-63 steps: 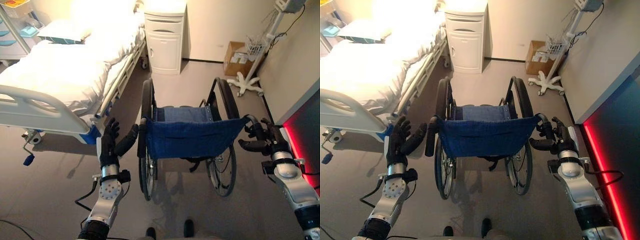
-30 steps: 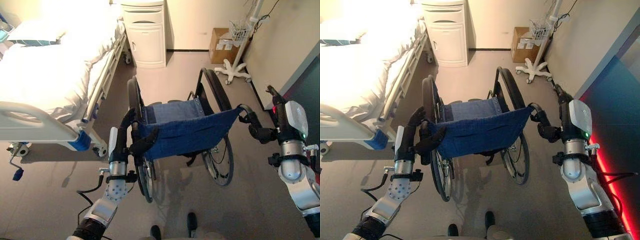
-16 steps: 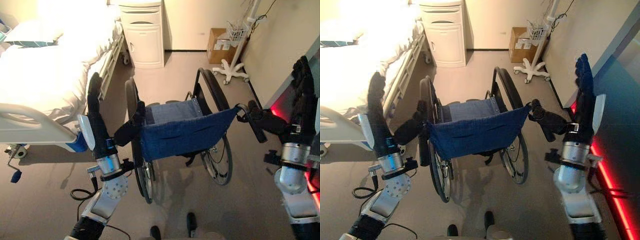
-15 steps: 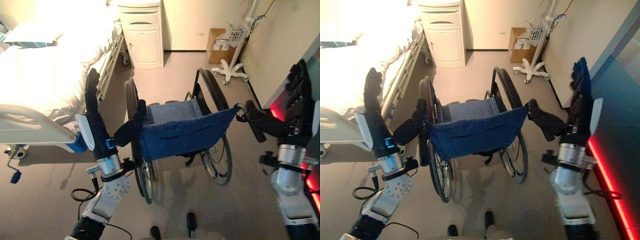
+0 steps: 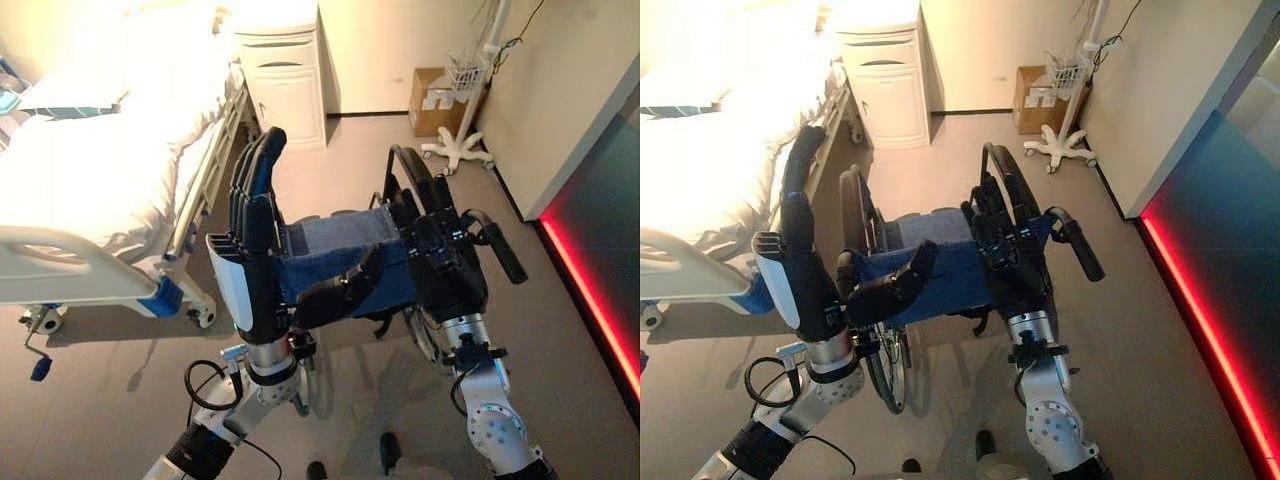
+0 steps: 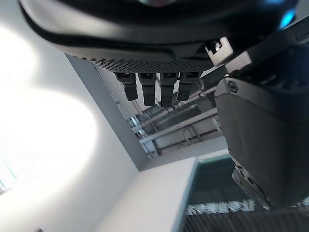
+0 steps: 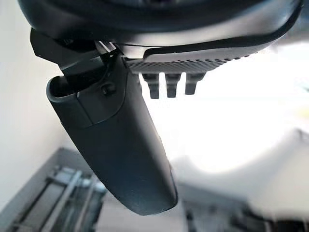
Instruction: Push the wheelchair next to the bed
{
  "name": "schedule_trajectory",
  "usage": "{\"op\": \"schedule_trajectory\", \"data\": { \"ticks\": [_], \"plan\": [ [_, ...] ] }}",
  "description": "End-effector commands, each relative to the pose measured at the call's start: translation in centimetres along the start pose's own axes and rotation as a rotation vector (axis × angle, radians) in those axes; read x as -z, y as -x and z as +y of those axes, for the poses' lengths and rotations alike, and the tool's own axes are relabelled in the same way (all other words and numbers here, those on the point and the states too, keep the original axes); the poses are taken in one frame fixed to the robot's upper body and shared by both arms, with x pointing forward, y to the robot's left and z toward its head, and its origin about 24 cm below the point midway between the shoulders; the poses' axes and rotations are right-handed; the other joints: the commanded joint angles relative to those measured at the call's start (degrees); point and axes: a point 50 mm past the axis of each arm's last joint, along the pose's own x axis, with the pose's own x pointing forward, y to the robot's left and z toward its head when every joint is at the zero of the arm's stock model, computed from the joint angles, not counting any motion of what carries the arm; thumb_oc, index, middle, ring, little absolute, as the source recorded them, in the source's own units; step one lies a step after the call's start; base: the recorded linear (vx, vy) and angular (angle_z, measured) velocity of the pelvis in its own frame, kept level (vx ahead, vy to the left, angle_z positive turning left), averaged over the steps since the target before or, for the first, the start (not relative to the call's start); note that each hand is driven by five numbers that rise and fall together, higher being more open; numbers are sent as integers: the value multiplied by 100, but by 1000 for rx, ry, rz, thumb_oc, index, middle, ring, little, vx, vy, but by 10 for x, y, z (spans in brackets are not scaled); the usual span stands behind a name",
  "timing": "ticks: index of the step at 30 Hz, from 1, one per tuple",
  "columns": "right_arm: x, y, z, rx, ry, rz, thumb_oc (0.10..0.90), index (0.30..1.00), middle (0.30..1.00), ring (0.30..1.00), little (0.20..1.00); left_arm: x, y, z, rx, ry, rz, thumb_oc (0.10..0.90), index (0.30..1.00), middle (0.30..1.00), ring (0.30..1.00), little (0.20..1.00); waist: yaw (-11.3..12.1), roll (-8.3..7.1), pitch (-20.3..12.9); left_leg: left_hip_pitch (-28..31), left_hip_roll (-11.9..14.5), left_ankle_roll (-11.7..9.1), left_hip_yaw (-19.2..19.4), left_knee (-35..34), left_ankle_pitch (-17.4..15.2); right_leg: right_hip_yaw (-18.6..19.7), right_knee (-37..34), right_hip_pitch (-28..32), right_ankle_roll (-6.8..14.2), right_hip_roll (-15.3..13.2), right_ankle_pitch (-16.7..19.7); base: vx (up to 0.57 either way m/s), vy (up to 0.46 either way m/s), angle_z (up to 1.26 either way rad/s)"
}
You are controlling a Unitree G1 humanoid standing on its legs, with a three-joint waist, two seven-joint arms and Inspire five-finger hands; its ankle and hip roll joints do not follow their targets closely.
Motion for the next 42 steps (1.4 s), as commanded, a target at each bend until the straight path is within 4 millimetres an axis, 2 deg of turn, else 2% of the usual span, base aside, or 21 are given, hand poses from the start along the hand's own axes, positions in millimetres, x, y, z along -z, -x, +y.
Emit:
{"op": "schedule_trajectory", "data": {
  "ticks": [1, 4, 6, 9, 10, 11, 12, 13, 14, 15, 16, 19, 22, 27, 29, 33, 36, 40, 41, 42],
  "plan": [
    [7, -13, 32, -283, -136, -24, 800, 900, 900, 900, 900, 2, -7, -11, 62, 94, -118, 800, 900, 900, 900, 900, 136, -268, -356, -91, -466, 235, 5, 117, -393, 104, 545, -45, 274, 13, -318, -13, -76, 3],
    [20, -2, 7, -143, -69, 56, 800, 900, 900, 900, 900, 12, 18, -11, 182, 117, -32, 800, 900, 900, 900, 900, 154, -289, -340, -127, -471, 241, 6, 139, -388, 75, 567, -79, 271, 6, -326, -21, -45, 2],
    [28, 15, -21, 17, -10, 125, 800, 900, 900, 900, 900, 19, 38, -8, 286, 124, 54, 800, 900, 900, 900, 900, 136, -292, -323, -134, -460, 237, 19, 135, -377, 71, 584, -98, 270, 2, -329, 0, 0, 0],
    [32, 38, -48, 150, 89, 198, 800, 900, 900, 900, 900, 23, 56, -3, 378, 122, 141, 800, 900, 900, 900, 900, 99, -287, -308, -126, -457, 241, 44, 117, -370, 72, 572, -104, 268, 5, -321, 0, 0, 0],
    [32, 57, -65, 225, 180, 268, 800, 900, 900, 900, 900, 28, 69, 1, 457, 128, 247, 800, 900, 900, 900, 900, 58, -277, -289, -120, -453, 239, 68, 108, -365, 84, 581, -120, 269, 14, -318, 0, 0, 0],
    [34, 73, -77, 296, 175, 306, 800, 900, 900, 900, 900, 32, 79, 3, 525, 138, 342, 800, 900, 900, 900, 900, 26, -270, -269, -116, -450, 236, 88, 111, -359, 105, 603, -133, 270, 18, -319, 0, 0, 0],
    [37, 84, -84, 337, 190, 338, 800, 900, 900, 900, 900, 36, 87, 4, 563, 150, 418, 800, 900, 900, 900, 900, 10, -265, -253, -112, -450, 234, 101, 112, -356, 117, 612, -138, 272, 21, -318, 0, 0, 0],
    [37, 84, -84, 337, 190, 338, 800, 900, 900, 900, 900, 36, 87, 4, 563, 150, 418, 800, 900, 900, 900, 900, 10, -265, -253, -112, -450, 234, 101, 112, -356, 117, 612, -138, 272, 21, -318, 0, 0, 0],
    [39, 102, -96, 399, 249, 399, 800, 900, 900, 900, 900, 38, 103, 6, 629, 177, 532, 800, 900, 900, 900, 900, 2, -253, -226, -98, -461, 237, 99, 101, -354, 106, 591, -120, 267, 21, -306, 0, 0, 0],
    [40, 107, -100, 422, 269, 428, 800, 900, 900, 900, 900, 40, 108, 6, 647, 197, 598, 800, 900, 900, 900, 900, 7, -247, -214, -92, -466, 239, 91, 99, -352, 106, 585, -108, 262, 23, -306, 14, -9, -3],
    [45, 119, -109, 493, 262, 459, 800, 900, 900, 900, 900, 41, 125, 6, 673, 239, 740, 800, 900, 900, 900, 900, 34, -227, -190, -76, -483, 245, 58, 101, -347, 103, 584, -78, 254, 24, -308, 14, -8, -4],
    [49, 128, -118, 551, 295, 509, 800, 900, 900, 900, 900, 40, 141, 5, 704, 266, 836, 800, 900, 900, 900, 900, 81, -204, -183, -52, -501, 251, 9, 90, -349, 68, 553, -26, 244, 20, -308, 11, -6, -1],
    [53, 128, -122, 581, 361, 558, 800, 900, 900, 900, 900, 38, 153, 2, 742, 278, 899, 800, 900, 900, 900, 900, 125, -175, -181, -57, -518, 243, -59, 89, -340, 49, 546, -10, 238, 21, -319, 0, -6, 4],
    [54, 113, -124, 631, 416, 517, 800, 900, 900, 900, 900, 37, 148, -5, 740, 268, 856, 800, 900, 900, 900, 900, 213, -139, -174, -39, -545, 244, -154, 97, -345, -8, 529, 54, 217, 12, -347, 0, 0, 0],
    [48, 98, -127, 699, 453, 428, 800, 900, 900, 900, 900, 34, 137, -11, 739, 259, 760, 800, 900, 900, 900, 900, 294, -108, -178, -33, -557, 231, -199, 102, -343, -64, 503, 102, 198, 2, -353, -2, 1, 2],
    [44, 78, -129, 744, 540, 371, 800, 900, 900, 900, 900, 37, 122, -15, 705, 279, 729, 800, 900, 900, 900, 900, 422, -66, -192, -32, -573, 221, -272, 102, -336, -153, 481, 154, 176, -26, -377, 2, 10, 8],
    [32, 58, -138, 812, 650, 334, 800, 900, 900, 900, 900, 41, 107, -16, 658, 296, 723, 800, 900, 900, 900, 900, 654, -32, -214, -35, -588, 201, -384, 115, -318, -301, 459, 235, 140, -60, -411, 10, 2, 20],
    [2, 19, -148, 942, 757, 218, 800, 900, 900, 900, 900, 43, 82, -11, 617, 317, 674, 800, 900, 900, 900, 900, 1037, -40, -230, 1, -596, 170, -613, 123, -293, -521, 413, 429, 67, -93, -459, 45, -27, 29],
    [0, 16, -148, 947, 763, 208, 800, 900, 900, 900, 900, 44, 80, -10, 617, 318, 671, 800, 900, 900, 900, 900, 1056, -42, -227, 5, -597, 169, -630, 121, -291, -535, 411, 441, 62, -94, -462, 40, -35, 36],
    [-10, 2, -148, 979, 779, 157, 800, 900, 900, 900, 900, 44, 72, -9, 614, 331, 652, 800, 900, 900, 900, 900, 1173, -39, -238, 10, -600, 162, -713, 110, -277, -600, 403, 484, 34, -97, -470, 39, -40, 32]
  ]
}}
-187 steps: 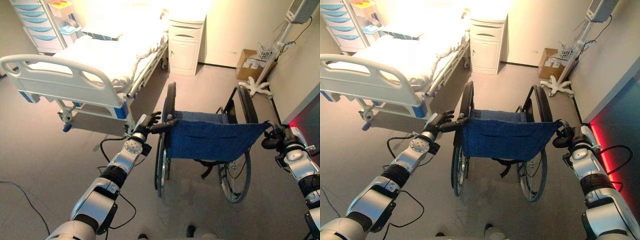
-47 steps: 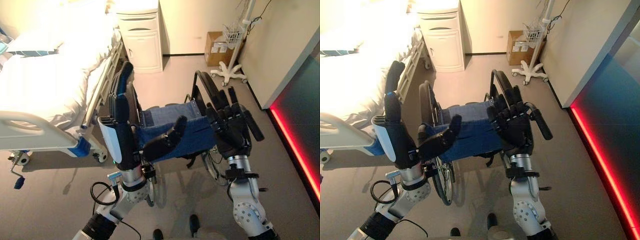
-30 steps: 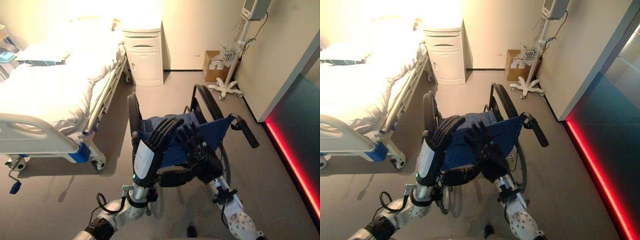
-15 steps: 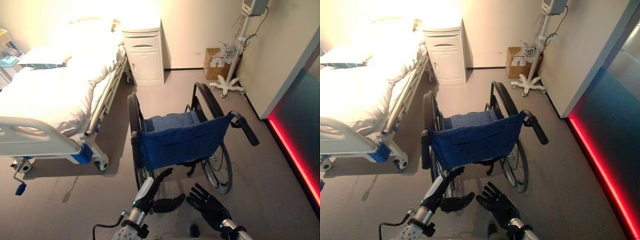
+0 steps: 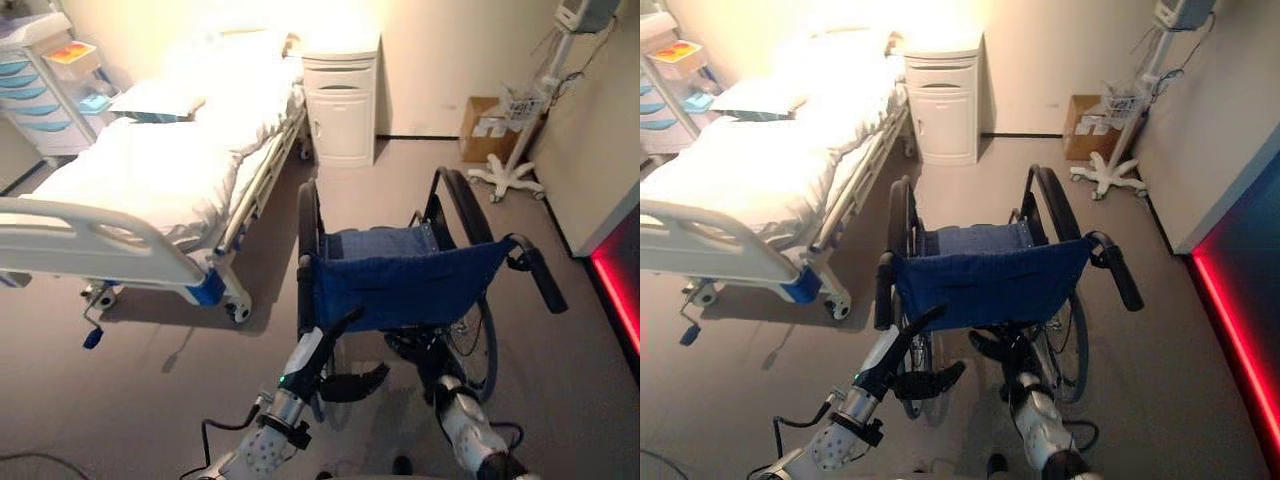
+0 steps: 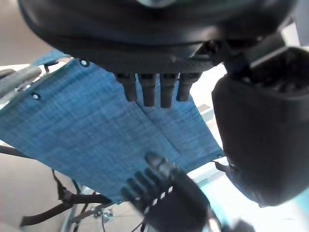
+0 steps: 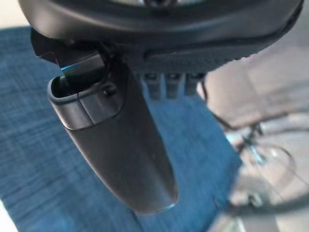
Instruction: Push the wheelchair next to the bed
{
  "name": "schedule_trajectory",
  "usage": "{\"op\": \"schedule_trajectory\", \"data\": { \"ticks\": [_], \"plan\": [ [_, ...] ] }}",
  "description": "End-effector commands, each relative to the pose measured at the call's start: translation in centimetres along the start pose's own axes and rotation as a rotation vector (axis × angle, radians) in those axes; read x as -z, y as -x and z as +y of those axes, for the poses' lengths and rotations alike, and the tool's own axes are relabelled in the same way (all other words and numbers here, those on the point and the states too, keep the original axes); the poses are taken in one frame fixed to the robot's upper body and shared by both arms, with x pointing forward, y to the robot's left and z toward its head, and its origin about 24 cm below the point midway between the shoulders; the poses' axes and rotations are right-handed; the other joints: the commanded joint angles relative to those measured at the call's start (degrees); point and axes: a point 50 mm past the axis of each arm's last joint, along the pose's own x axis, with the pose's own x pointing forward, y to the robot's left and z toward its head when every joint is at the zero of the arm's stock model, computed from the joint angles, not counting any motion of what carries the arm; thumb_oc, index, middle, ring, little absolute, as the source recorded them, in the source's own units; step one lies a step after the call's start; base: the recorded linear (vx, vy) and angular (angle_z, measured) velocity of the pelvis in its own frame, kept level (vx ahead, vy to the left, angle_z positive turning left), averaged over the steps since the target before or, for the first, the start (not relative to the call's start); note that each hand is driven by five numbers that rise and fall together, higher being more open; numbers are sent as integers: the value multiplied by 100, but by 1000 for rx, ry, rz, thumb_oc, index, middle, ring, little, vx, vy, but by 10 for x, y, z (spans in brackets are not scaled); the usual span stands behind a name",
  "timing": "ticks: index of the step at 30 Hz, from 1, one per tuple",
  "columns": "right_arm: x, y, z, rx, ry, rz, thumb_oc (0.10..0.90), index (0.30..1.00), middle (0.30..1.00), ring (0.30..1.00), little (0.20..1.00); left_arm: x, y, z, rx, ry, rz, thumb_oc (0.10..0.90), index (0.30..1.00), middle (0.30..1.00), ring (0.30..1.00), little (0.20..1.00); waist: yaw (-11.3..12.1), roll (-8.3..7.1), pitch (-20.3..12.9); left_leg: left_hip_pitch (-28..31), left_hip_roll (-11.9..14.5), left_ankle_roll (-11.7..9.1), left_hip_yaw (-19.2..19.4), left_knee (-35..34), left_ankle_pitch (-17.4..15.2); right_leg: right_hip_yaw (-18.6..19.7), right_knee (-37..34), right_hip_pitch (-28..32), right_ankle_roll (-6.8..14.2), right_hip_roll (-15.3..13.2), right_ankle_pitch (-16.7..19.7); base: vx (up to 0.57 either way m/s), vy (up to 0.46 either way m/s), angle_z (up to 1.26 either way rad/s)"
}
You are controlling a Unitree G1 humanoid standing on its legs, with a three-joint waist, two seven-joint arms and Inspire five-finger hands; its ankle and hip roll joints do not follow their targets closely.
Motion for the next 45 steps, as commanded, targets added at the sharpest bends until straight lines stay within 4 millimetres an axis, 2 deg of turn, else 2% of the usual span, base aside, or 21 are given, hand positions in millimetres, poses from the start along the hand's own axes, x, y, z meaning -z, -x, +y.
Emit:
{"op": "schedule_trajectory", "data": {
  "ticks": [1, 9, 12, 15, 23, 25, 28, 36, 40, 41, 43, 44, 45],
  "plan": [
    [-93, -25, 39, 53, -83, -307, 800, 900, 900, 900, 900, -47, -40, 66, -220, 74, -265, 800, 900, 900, 900, 900, 509, -234, -70, -18, -594, 189, -213, 122, -311, -95, 415, 229, 20, -31, -339, 40, -42, 42],
    [-168, -36, 46, 119, -188, -446, 800, 900, 900, 900, 900, -54, -41, 78, -194, 74, -286, 800, 900, 900, 900, 900, 911, -254, -109, -78, -595, 150, -514, 76, -206, -412, 314, 368, -47, -66, -324, 2, -33, 39],
    [-178, -37, 49, 115, -198, -458, 800, 900, 900, 900, 900, -55, -40, 79, -195, 73, -296, 800, 900, 900, 900, 900, 969, -263, -109, -85, -594, 147, -562, 72, -184, -459, 296, 393, -58, -66, -319, 2, -36, 26],
    [-190, -39, 58, 133, -109, -468, 800, 900, 900, 900, 900, -61, -42, 81, -187, 82, -334, 800, 900, 900, 900, 900, 1070, -263, -115, -107, -593, 139, -644, 74, -129, -528, 283, 414, -87, -66, -308, 2, -32, 19],
    [-202, -41, 50, 190, 1, -462, 800, 900, 900, 900, 900, -76, -48, 79, -147, 122, -399, 800, 900, 900, 900, 900, 1125, -243, -102, -123, -578, 110, -671, 72, -91, -602, 245, 441, -82, -89, -280, -1, -7, 9],
    [-199, -42, 47, 181, 19, -446, 800, 900, 900, 900, 900, -77, -49, 77, -132, 129, -408, 800, 900, 900, 900, 900, 1102, -241, -93, -125, -578, 108, -669, 68, -98, -599, 245, 425, -65, -99, -276, -40, 2, 4],
    [-184, -44, 40, 169, 69, -405, 800, 900, 900, 900, 900, -81, -51, 74, -114, 134, -428, 800, 900, 900, 900, 900, 1039, -243, -80, -124, -579, 128, -625, 60, -115, -563, 219, 400, -46, -107, -254, -42, 13, 4],
    [-134, -42, 20, 84, 93, -347, 800, 900, 900, 900, 900, -88, -53, 72, -110, 121, -470, 800, 900, 900, 900, 900, 768, -215, -56, -106, -551, 169, -387, 58, -172, -360, 211, 303, 23, -110, -204, -40, 33, -4],
    [-92, -28, 9, 37, 117, -344, 800, 900, 900, 900, 900, -80, -46, 71, -168, 122, -445, 800, 900, 900, 900, 900, 598, -221, -58, -109, -532, 193, -236, 59, -197, -230, 246, 215, 62, -110, -187, -33, 30, -12],
    [-75, -21, 7, 24, 129, -337, 800, 900, 900, 900, 900, -75, -42, 70, -206, 117, -431, 800, 900, 900, 900, 900, 532, -227, -50, -142, -534, 207, -187, 60, -154, -182, 268, 147, 69, -114, -143, -37, 23, -22],
    [-48, -9, -4, -2, 116, -294, 800, 900, 900, 900, 900, -60, -35, 69, -297, 146, -364, 800, 900, 900, 900, 900, 436, -234, -37, -147, -533, 224, -127, 70, -177, -87, 301, 89, 92, -110, -139, -36, 18, -19],
    [-43, -7, -6, -3, 115, -285, 800, 900, 900, 900, 900, -56, -33, 68, -312, 151, -343, 800, 900, 900, 900, 900, 420, -232, -39, -121, -531, 226, -127, 69, -223, -68, 300, 109, 102, -104, -175, -13, 11, -28],
    [-24, 3, -13, -16, 95, -246, 800, 900, 900, 900, 900, -37, -24, 68, -408, 192, -250, 800, 900, 900, 900, 900, 333, -247, -6, -122, -533, 239, -87, 73, -232, 9, 320, 73, 120, -94, -165, -12, 4, -32]
  ]
}}
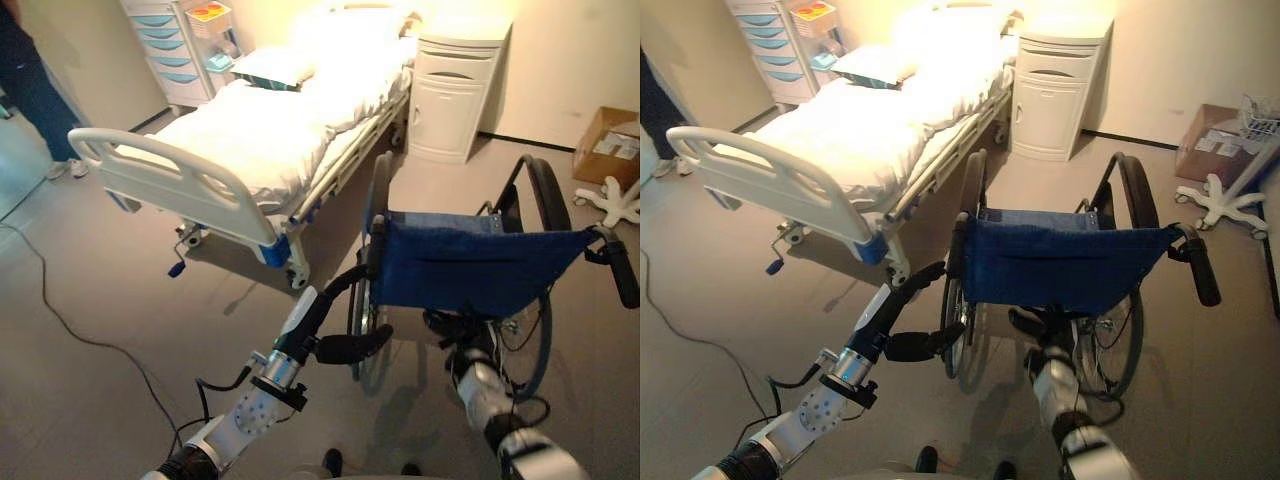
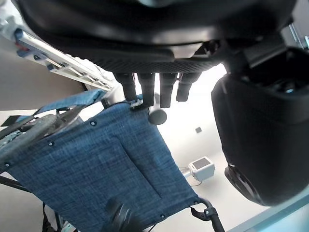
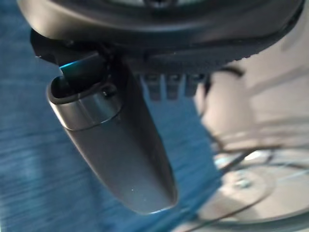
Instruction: Push the wheelchair next to the bed
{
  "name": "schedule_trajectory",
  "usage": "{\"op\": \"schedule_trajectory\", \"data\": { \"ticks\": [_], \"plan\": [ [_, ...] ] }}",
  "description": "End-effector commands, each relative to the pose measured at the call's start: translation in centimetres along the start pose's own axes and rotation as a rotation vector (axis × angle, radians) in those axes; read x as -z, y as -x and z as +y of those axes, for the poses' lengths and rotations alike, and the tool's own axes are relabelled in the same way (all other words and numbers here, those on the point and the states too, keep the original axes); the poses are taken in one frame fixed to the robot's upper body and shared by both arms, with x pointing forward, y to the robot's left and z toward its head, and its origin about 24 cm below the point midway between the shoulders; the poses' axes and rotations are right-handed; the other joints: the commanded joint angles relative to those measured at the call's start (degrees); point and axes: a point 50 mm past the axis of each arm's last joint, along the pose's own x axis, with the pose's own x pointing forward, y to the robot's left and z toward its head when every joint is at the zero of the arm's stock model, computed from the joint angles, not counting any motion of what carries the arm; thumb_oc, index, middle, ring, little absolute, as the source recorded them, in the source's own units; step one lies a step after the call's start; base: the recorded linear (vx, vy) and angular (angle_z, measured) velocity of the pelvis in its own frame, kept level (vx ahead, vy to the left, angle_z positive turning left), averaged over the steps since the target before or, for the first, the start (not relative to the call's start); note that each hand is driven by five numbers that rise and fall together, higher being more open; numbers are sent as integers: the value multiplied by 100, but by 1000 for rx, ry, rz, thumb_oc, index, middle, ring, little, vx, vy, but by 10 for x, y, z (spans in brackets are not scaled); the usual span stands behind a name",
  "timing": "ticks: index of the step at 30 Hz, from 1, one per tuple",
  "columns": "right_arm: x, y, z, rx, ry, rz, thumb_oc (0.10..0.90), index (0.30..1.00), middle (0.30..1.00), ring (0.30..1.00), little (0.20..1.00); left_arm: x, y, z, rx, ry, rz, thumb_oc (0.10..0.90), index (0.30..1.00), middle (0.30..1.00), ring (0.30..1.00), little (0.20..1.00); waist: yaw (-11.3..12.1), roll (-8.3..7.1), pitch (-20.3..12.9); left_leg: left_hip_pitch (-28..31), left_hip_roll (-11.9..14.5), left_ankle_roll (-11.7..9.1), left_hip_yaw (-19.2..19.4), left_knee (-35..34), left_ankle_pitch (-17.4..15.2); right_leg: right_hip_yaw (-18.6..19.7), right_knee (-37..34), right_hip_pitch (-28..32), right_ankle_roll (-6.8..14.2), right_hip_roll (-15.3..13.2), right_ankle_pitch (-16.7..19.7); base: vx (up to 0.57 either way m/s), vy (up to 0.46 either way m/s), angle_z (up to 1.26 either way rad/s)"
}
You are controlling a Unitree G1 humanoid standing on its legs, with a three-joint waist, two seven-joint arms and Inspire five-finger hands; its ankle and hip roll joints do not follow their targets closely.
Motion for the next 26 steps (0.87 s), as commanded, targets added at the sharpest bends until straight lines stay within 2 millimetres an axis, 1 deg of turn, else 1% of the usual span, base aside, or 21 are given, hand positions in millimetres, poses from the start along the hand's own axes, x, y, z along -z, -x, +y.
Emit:
{"op": "schedule_trajectory", "data": {
  "ticks": [1, 2, 3, 4, 5, 6, 7, 8, 9, 10, 11, 13, 14, 15, 17, 18, 22, 26],
  "plan": [
    [-21, 5, 18, -153, -25, -180, 800, 900, 900, 900, 900, -1, -1, 25, -304, 70, -85, 800, 900, 900, 900, 900, -156, -321, -197, 85, -549, 307, 364, 56, -458, 563, 325, -27, 205, -124, -25, -42, 0, -35],
    [-11, 10, 14, -154, -24, -153, 800, 900, 900, 900, 900, 6, 7, 27, -352, 70, -52, 800, 900, 900, 900, 900, -200, -334, -188, 89, -550, 311, 382, 55, -466, 593, 326, -36, 212, -119, -25, -32, -11, -35],
    [3, 17, 10, -159, -15, -108, 800, 900, 900, 900, 900, 15, 17, 29, -421, 57, -3, 800, 900, 900, 900, 900, -268, -354, -175, 92, -550, 317, 411, 52, -475, 635, 333, -54, 225, -112, -23, -37, -16, -28],
    [15, 23, 6, -155, -9, -64, 800, 900, 900, 900, 900, 23, 25, 30, -470, 21, 41, 800, 900, 900, 900, 900, -327, -374, -161, 90, -552, 319, 432, 51, -475, 685, 349, -82, 236, -105, -18, -33, -15, -24],
    [19, 24, 4, -148, -10, -49, 800, 900, 900, 900, 900, 27, 28, 30, -483, 12, 62, 800, 900, 900, 900, 900, -343, -381, -157, 89, -552, 318, 440, 52, -476, 699, 357, -92, 240, -103, -17, -26, -17, -19],
    [29, 28, -2, -118, -6, -16, 800, 900, 900, 900, 900, 37, 37, 32, -534, -3, 132, 800, 900, 900, 900, 900, -382, -402, -149, 89, -550, 315, 458, 57, -483, 735, 381, -117, 249, -97, -16, -12, -12, -22],
    [31, 29, -5, -104, -5, -6, 800, 900, 900, 900, 900, 40, 39, 33, -553, -3, 157, 800, 900, 900, 900, 900, -391, -406, -147, 89, -550, 315, 461, 59, -486, 746, 388, -124, 251, -94, -17, -15, -11, -23],
    [40, 30, -15, -51, -40, 47, 800, 900, 900, 900, 900, 52, 48, 35, -617, -7, 244, 800, 900, 900, 900, 900, -416, -419, -142, 87, -563, 319, 463, 61, -494, 776, 383, -131, 254, -87, -14, -9, -2, -18],
    [43, 31, -19, -31, -54, 65, 800, 900, 900, 900, 900, 56, 51, 35, -634, -8, 283, 800, 900, 900, 900, 900, -424, -420, -138, 91, -568, 320, 461, 60, -499, 783, 379, -129, 255, -85, -11, -9, 1, -16],
    [49, 32, -24, -13, -36, 78, 800, 900, 900, 900, 900, 66, 60, 31, -661, -10, 360, 800, 900, 900, 900, 900, -434, -425, -133, 95, -577, 322, 455, 61, -505, 799, 369, -123, 251, -77, -5, -4, 3, -9],
    [50, 33, -25, -12, -23, 80, 800, 900, 900, 900, 900, 70, 62, 30, -672, -4, 397, 800, 900, 900, 900, 900, -437, -427, -131, 97, -581, 324, 450, 64, -508, 806, 369, -124, 250, -76, -5, -9, 7, -4],
    [59, 36, -24, -12, -29, 127, 800, 900, 900, 900, 900, 87, 79, 24, -729, 26, 570, 800, 900, 900, 900, 900, -460, -444, -141, 91, -601, 319, 417, 88, -516, 839, 394, -133, 255, -70, -11, 0, 0, 0],
    [60, 36, -23, -19, -31, 132, 800, 900, 900, 900, 900, 89, 80, 22, -728, 25, 595, 800, 900, 900, 900, 900, -466, -447, -141, 92, -603, 318, 415, 92, -520, 845, 396, -132, 257, -69, -13, 6, 8, -3],
    [61, 36, -19, -50, -24, 135, 800, 900, 900, 900, 900, 94, 84, 16, -700, 17, 650, 800, 900, 900, 900, 900, -482, -463, -146, 91, -609, 317, 406, 104, -530, 861, 413, -132, 256, -64, -25, 4, 6, -4],
    [61, 35, -17, -80, -25, 136, 800, 900, 900, 900, 900, 97, 87, 11, -671, 8, 691, 800, 900, 900, 900, 900, -495, -478, -149, 91, -610, 316, 401, 113, -539, 874, 431, -140, 255, -59, -36, 0, 0, 0],
    [60, 35, -14, -117, -3, 133, 800, 900, 900, 900, 900, 103, 92, 6, -624, 34, 763, 800, 900, 900, 900, 900, -515, -494, -164, 88, -610, 314, 414, 128, -554, 892, 447, -148, 262, -55, -53, 0, 0, 0],
    [60, 35, -9, -165, 79, 133, 800, 900, 900, 900, 900, 112, 98, -9, -497, 120, 871, 800, 900, 900, 900, 900, -562, -497, -181, 62, -613, 327, 444, 151, -572, 914, 493, -195, 271, -46, -84, -2, 10, -8],
    [61, 35, -7, -193, 116, 143, 800, 900, 900, 900, 900, 112, 93, -18, -363, 150, 861, 800, 900, 900, 900, 900, -582, -483, -173, 69, -605, 344, 472, 160, -593, 922, 528, -211, 276, -36, -108, 0, 6, -5]
  ]
}}
